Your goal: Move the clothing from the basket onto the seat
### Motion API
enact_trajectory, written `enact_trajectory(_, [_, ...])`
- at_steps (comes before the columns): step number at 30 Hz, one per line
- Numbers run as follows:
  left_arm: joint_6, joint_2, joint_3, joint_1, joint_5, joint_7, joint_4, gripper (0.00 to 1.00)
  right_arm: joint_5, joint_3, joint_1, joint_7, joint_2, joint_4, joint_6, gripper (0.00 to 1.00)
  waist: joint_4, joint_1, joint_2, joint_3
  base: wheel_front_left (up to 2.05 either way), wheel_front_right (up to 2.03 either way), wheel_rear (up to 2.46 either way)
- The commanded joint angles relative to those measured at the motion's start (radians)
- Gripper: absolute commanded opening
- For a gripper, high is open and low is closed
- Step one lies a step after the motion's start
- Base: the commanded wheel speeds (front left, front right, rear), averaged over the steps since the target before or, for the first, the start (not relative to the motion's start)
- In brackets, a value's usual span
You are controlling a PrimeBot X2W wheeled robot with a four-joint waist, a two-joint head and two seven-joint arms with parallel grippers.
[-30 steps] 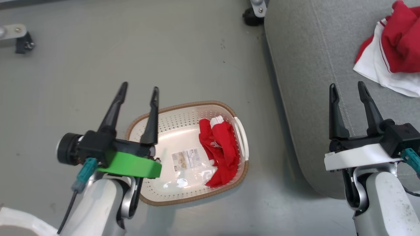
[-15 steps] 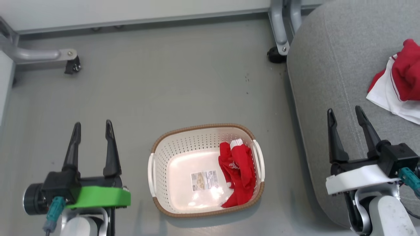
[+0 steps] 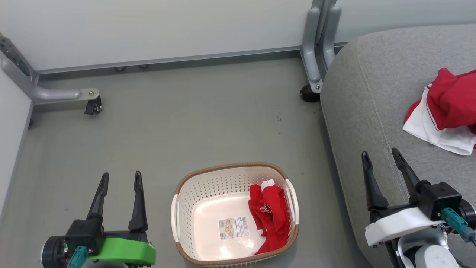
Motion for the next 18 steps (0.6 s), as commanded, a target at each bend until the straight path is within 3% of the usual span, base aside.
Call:
enact_trajectory(1, [-0.010, -0.003, 0.008, 0.018, 0.012, 0.000, 0.012, 1.00, 0.006, -0.001, 0.019, 0.007, -0.002, -0.006, 0.000, 1.00, -0.005, 0.0001, 0.0000, -0.019, 0.00, 0.00, 0.00])
enact_trajectory(18, [-0.047, -0.029, 0.037, 0.019, 0.040, 0.000, 0.080, 1.00, 0.015, 0.006, 0.041, 0.029, 0.001, -0.012, 0.000, 1.00, -0.007, 0.0001, 0.0000, -0.031, 0.00, 0.00, 0.00])
